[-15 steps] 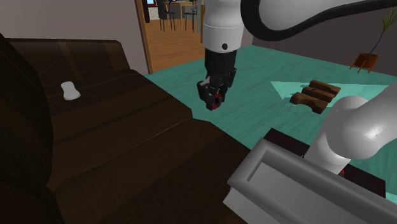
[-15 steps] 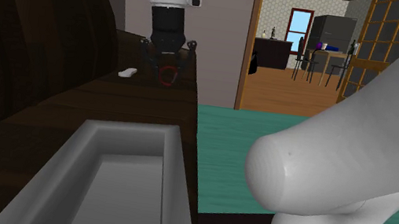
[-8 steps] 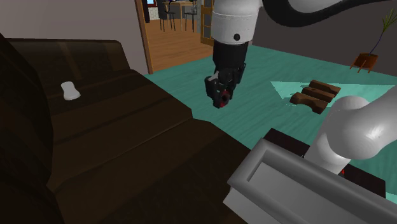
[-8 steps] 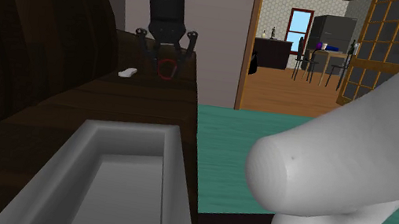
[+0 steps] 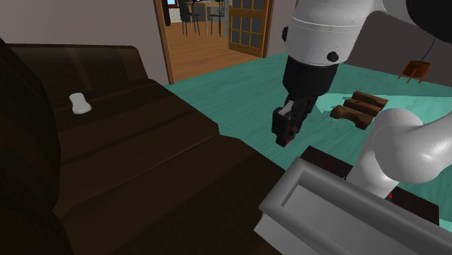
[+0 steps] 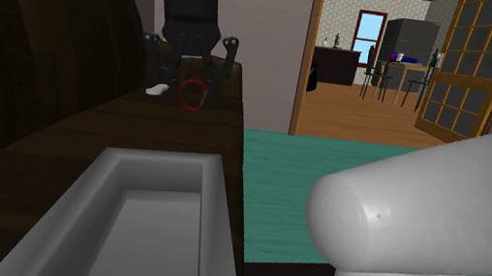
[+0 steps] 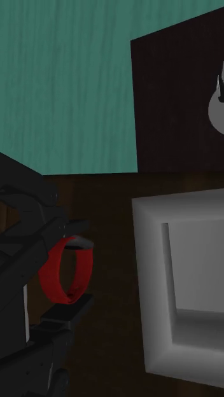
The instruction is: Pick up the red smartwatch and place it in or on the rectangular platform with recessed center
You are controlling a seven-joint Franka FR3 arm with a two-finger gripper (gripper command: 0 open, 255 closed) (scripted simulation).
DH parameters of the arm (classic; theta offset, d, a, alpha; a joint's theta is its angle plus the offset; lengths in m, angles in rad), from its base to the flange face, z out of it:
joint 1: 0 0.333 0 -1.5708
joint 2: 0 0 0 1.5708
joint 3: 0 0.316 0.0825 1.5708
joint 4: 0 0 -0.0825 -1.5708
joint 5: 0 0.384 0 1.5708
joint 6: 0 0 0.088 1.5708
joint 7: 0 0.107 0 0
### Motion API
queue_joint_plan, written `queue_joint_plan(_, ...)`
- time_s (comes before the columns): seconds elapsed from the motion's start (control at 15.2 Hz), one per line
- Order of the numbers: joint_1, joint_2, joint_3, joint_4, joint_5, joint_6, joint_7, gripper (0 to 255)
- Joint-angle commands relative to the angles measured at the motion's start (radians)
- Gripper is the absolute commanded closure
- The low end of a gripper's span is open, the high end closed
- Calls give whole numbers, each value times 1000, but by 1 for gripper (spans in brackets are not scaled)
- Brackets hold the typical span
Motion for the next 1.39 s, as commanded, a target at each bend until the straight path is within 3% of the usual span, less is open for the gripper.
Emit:
queue_joint_plan(0.0, 30, -48, 13, -13, 26, -34, 32, 255)
queue_joint_plan(0.86, 219, -293, 153, 10, 236, -256, 309, 255)
queue_joint_plan(1.32, 241, -330, 198, -87, 280, -193, 306, 255)
